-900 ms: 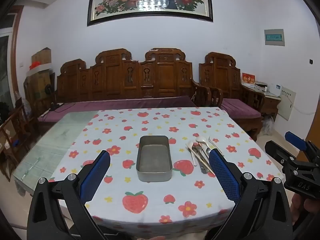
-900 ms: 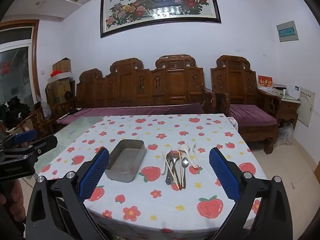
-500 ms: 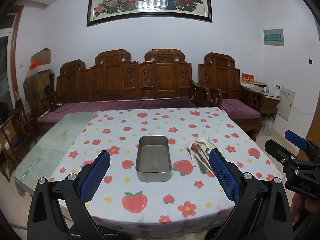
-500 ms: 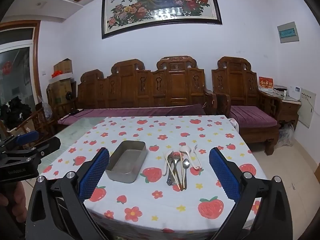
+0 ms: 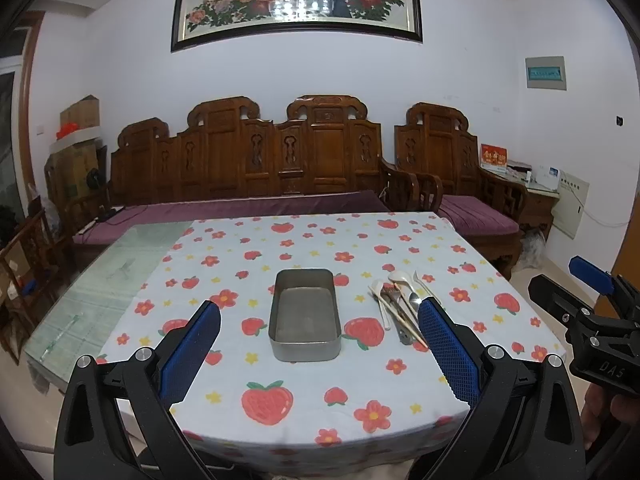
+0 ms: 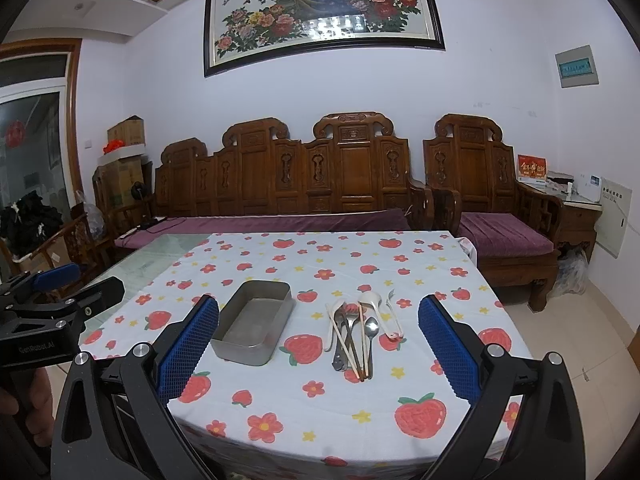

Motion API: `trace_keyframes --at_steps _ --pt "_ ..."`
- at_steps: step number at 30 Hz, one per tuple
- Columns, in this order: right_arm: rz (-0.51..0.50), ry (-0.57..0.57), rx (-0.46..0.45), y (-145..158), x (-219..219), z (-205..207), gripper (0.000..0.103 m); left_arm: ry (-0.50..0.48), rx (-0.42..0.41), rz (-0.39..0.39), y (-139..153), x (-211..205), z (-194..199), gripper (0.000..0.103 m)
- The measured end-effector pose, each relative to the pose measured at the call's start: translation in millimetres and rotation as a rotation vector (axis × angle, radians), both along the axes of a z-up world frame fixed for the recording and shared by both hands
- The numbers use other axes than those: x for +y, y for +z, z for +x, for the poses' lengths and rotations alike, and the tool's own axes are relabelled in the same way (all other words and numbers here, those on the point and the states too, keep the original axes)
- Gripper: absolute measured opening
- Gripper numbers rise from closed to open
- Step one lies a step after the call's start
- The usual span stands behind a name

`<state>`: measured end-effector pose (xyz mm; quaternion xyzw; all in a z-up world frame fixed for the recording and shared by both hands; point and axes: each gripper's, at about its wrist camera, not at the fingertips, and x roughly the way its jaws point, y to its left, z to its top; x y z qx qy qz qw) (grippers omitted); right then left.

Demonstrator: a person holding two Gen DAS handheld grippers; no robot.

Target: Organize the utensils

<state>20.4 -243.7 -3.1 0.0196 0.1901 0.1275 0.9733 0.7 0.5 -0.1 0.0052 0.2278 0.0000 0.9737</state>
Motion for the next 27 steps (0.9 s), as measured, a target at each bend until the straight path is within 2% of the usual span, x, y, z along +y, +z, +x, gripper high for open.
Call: trace_keyframes --at_steps 27 --pt "0.0 0.001 0.003 -1.0 2.8 -1.3 0.1 0.0 0.002 0.003 -1.5 -9.2 -4.0 0.095"
